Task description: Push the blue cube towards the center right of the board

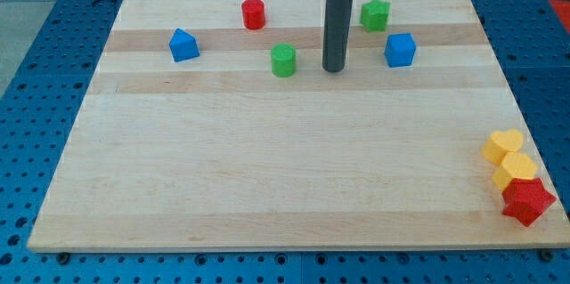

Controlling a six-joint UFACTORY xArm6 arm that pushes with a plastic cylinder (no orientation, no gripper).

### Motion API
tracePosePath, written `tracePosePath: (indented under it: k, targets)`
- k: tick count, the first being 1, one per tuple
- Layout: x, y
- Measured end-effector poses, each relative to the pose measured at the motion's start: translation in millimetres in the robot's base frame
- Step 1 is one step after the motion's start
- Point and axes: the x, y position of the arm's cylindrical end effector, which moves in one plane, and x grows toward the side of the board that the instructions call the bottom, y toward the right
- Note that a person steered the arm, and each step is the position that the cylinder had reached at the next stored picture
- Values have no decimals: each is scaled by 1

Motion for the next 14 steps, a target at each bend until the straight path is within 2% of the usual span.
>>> tracePosePath:
  k: [4,11,14]
  targets:
    - [-30,6]
    - [-38,116]
    - [-36,137]
